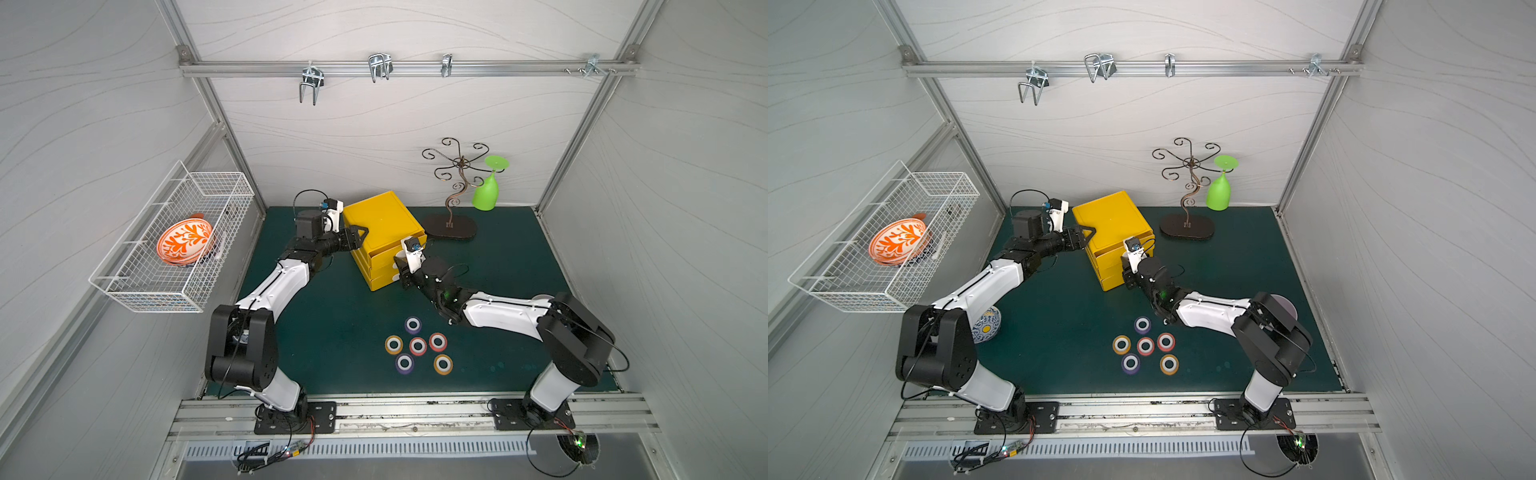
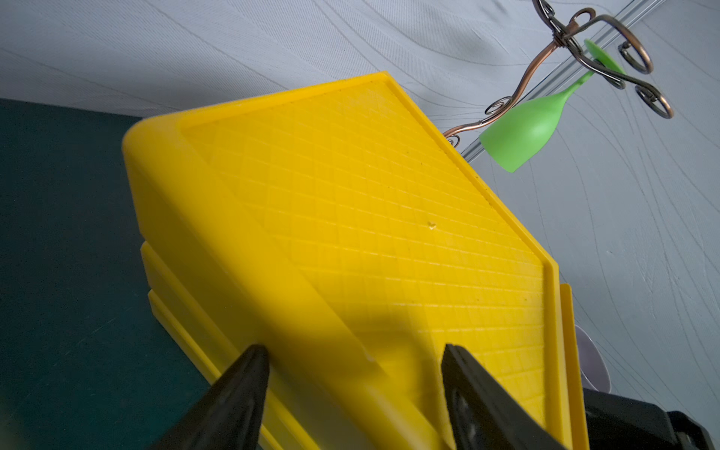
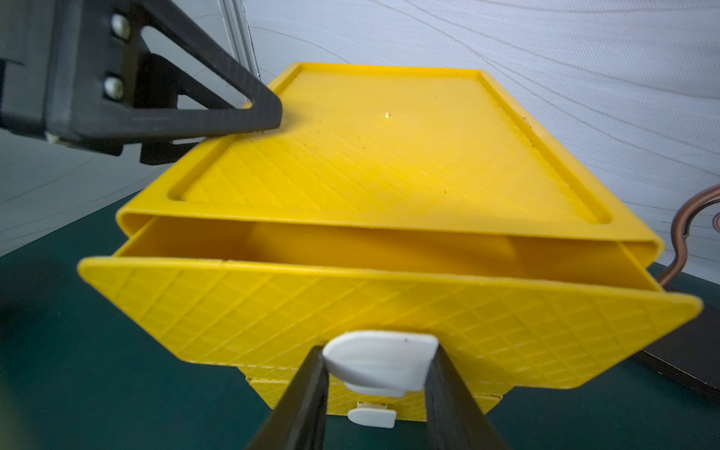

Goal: Place the transparent tape into the drawer according to color
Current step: Open the drawer in the storage box.

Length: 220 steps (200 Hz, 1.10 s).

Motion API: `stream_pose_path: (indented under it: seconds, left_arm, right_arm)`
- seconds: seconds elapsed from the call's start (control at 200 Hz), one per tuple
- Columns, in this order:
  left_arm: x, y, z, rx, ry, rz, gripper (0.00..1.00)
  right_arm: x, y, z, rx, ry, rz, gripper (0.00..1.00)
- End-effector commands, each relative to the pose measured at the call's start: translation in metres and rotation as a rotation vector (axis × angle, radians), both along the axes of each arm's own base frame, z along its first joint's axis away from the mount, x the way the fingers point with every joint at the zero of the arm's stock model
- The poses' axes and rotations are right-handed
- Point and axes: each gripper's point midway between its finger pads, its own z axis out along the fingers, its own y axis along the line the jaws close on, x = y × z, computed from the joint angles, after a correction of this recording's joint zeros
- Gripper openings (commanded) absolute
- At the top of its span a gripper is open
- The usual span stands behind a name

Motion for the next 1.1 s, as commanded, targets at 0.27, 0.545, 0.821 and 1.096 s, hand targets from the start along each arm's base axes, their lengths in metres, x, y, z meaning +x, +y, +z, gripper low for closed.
stream_pose_path:
  seconds: [0.27,0.545,0.821,1.096]
  left_arm:
    - [-0.005,-0.002,0.0,0.027,-0.007,-0.02,0.74]
    - [-0.005,-0.001,0.0,0.033,-0.008,-0.015,0.74]
    - [-0.006,-0.001,0.001,0.036,-0.011,-0.015,0.74]
    - [-0.007,0.0,0.003,0.037,-0.015,-0.013,0.74]
  right_arm:
    - [-0.03,-0.014,0.011,0.018,-0.006,-0.003,0.18]
    - [-0.047,-0.023,0.009,0.017,0.006,-0.017,0.18]
    - [-0.057,-0.03,0.007,0.005,0.008,-0.029,0.18]
    - [-0.062,-0.035,0.002,-0.01,0.016,-0.042,0.21]
